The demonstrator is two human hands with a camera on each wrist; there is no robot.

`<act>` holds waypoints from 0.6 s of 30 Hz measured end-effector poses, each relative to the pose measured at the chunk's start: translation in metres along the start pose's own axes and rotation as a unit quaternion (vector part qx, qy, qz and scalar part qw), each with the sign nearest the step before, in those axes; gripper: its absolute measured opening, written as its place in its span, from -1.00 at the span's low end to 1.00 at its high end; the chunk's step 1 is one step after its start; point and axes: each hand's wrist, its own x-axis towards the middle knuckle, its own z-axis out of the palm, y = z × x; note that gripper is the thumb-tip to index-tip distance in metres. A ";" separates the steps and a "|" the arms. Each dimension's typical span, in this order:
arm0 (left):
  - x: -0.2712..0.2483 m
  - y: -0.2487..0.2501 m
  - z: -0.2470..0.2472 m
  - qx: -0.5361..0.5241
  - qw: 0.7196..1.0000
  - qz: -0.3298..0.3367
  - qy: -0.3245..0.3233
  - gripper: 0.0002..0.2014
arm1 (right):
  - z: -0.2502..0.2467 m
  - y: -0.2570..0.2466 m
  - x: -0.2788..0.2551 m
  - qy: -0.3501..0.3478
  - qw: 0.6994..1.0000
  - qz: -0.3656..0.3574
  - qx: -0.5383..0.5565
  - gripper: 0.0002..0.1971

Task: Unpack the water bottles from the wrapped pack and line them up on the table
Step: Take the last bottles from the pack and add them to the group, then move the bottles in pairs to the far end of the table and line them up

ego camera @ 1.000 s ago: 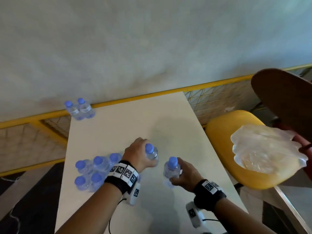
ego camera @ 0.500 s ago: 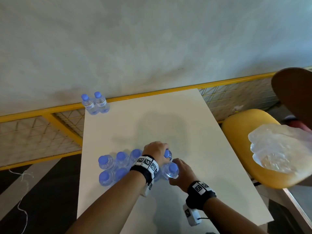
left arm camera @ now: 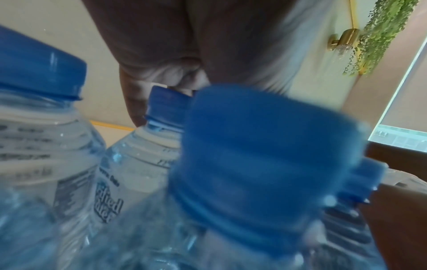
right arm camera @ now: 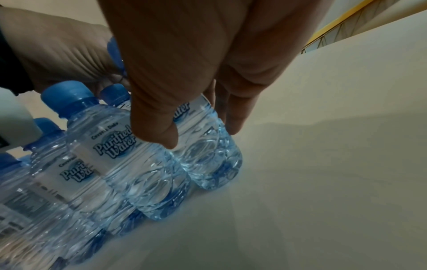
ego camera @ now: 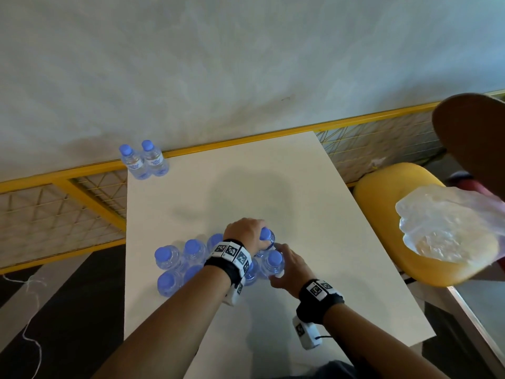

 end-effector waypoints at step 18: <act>-0.162 -0.106 -0.037 -0.085 0.979 -0.143 0.114 -0.61 | -0.045 -0.165 -0.017 -0.016 0.966 -0.244 -0.087 -0.61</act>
